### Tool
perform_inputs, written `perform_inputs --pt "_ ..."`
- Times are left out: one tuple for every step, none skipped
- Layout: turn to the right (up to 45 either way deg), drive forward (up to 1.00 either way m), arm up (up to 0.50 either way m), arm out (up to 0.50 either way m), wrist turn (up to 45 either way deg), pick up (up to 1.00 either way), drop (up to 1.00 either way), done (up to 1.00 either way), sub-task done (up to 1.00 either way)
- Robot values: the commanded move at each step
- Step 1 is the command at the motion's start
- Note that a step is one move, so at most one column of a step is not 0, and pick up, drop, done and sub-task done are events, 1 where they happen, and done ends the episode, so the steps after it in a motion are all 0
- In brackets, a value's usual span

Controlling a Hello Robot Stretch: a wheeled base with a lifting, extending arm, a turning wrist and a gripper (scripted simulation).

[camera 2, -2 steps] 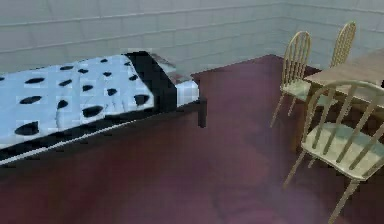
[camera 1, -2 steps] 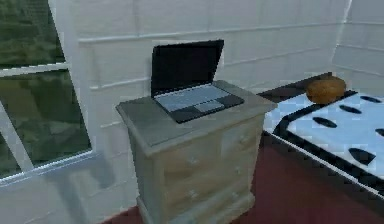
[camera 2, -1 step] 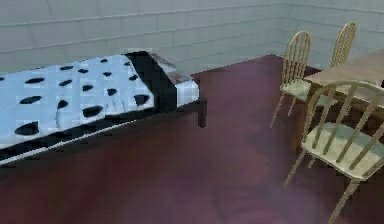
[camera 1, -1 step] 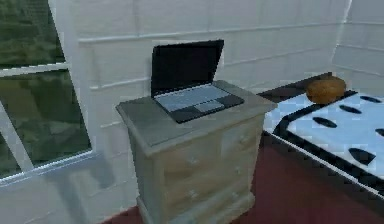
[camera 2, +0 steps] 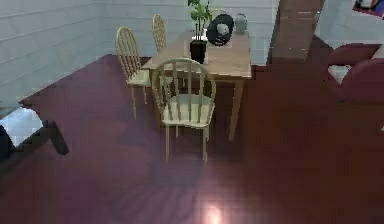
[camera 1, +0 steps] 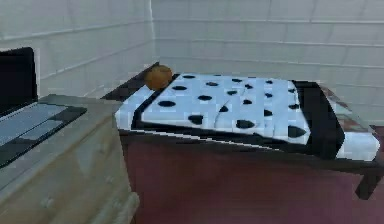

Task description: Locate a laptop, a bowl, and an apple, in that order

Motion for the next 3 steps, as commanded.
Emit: perform_inputs --pt "45.0 0.00 0.00 0.00 0.0 0.00 0.00 0.00 0.00" --pt "45.0 0.00 0.00 0.00 0.0 0.00 0.00 0.00 0.00" --pt "42.0 0.00 0.00 0.00 0.0 0.00 0.00 0.00 0.00"
